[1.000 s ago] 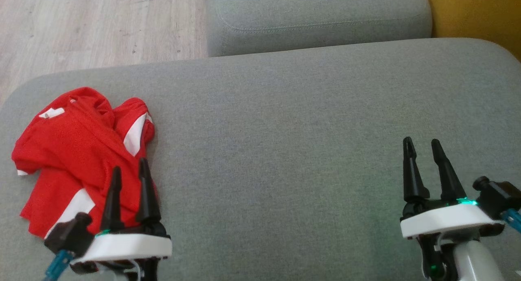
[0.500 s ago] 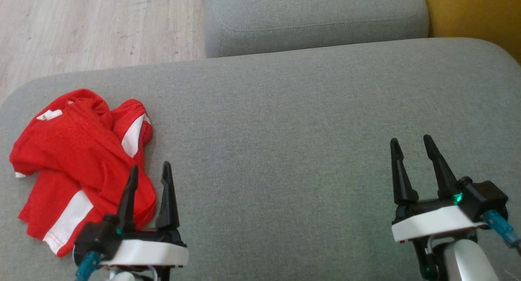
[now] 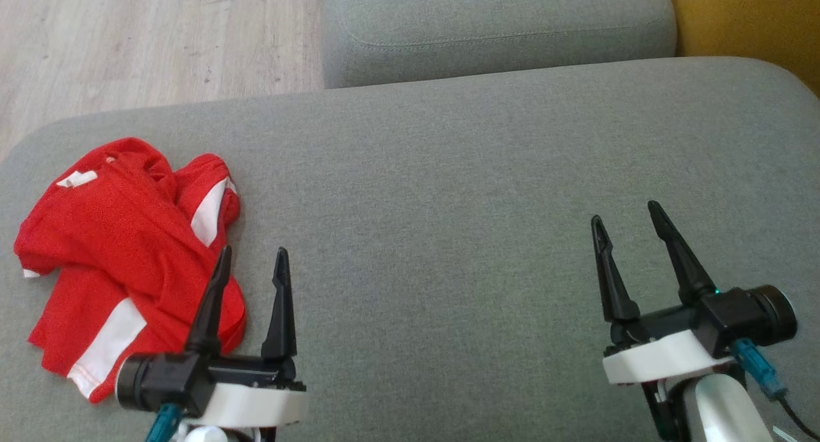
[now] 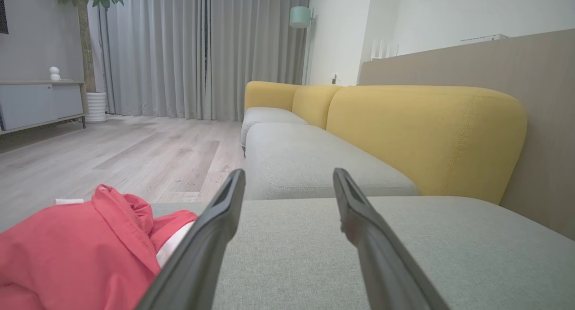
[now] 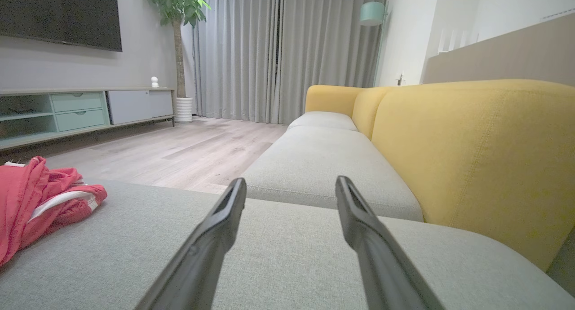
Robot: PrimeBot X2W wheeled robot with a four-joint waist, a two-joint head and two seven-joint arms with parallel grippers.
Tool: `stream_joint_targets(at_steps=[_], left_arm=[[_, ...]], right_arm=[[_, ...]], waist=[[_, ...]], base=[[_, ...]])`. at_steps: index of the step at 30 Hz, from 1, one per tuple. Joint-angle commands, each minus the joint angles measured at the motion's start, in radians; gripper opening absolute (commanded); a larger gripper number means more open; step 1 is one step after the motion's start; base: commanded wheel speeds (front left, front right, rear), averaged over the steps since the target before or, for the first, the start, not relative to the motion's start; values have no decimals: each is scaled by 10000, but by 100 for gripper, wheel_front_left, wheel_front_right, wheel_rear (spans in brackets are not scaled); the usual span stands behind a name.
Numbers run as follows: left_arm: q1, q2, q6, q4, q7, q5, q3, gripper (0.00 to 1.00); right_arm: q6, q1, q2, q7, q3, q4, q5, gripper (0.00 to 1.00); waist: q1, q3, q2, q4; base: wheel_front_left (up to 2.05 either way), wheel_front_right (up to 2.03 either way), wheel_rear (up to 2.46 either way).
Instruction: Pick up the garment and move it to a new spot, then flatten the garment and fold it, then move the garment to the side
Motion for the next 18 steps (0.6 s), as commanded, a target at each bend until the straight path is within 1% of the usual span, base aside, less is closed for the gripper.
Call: stream_joint_targets(at_steps=[1, 3, 5, 11, 15, 18], left_arm=[[-287, 76, 78, -479, -179, 324, 202, 100], [-271, 41, 53, -507, -209, 337, 233, 100], [-227, -45, -67, -553, -267, 315, 328, 100], [9, -294, -631, -618, -444, 213, 814, 100], [173, -361, -861, -514, -559, 215, 1185, 100], [234, -371, -985, -289, -559, 19, 1199, 100]], right_arm=[[-7, -310, -83, -186, 288, -474, -363, 100], [-7, -305, -83, -215, 336, -490, -314, 100], [-7, -293, -85, -274, 429, -536, -167, 100], [-7, -88, -88, -451, 446, -234, 1007, 100], [-7, -13, -91, -567, 490, 180, 1842, 100], [-7, -49, -91, -567, 605, 506, 2433, 100]], waist=[[0, 5, 0, 10], [0, 9, 0, 14], [0, 17, 0, 22], [0, 25, 0, 30], [0, 25, 0, 15], [0, 24, 0, 6]], base=[[0, 0, 0], [0, 0, 0], [0, 0, 0], [0, 0, 0], [0, 0, 0], [0, 0, 0]])
